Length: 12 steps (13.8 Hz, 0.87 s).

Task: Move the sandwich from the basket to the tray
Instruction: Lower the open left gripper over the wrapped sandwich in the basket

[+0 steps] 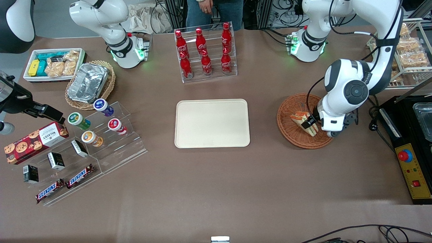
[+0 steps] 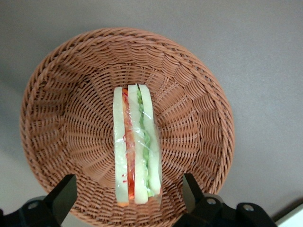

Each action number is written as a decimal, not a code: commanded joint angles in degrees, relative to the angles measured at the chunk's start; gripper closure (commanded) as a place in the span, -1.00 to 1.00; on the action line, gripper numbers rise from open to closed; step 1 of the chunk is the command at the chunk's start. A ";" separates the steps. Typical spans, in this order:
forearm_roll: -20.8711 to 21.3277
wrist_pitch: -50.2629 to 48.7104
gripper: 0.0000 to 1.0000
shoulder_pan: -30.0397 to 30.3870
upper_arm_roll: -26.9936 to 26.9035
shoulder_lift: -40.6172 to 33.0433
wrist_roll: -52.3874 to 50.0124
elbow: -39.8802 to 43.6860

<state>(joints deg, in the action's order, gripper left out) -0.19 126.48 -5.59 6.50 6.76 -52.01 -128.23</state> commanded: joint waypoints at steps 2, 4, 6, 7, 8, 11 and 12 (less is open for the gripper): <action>-0.16 3.77 -0.98 -0.65 -0.09 0.62 -1.86 -2.02; -1.12 4.47 -0.97 -0.57 0.26 0.80 -2.04 -2.03; -1.74 7.01 -0.97 -0.65 0.26 1.32 -2.04 -3.86; -1.74 9.29 -0.97 -0.65 0.26 1.15 -2.13 -5.52; -1.74 10.53 -0.95 -0.74 0.35 1.15 -2.04 -6.67; -1.65 11.86 -0.72 -2.50 0.35 2.20 -2.65 -6.60; -1.39 11.95 -0.47 -2.59 0.27 2.20 -3.61 -6.60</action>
<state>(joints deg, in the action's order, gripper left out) -1.43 137.27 -7.28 6.98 9.01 -53.56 -134.52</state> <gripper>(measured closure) 0.141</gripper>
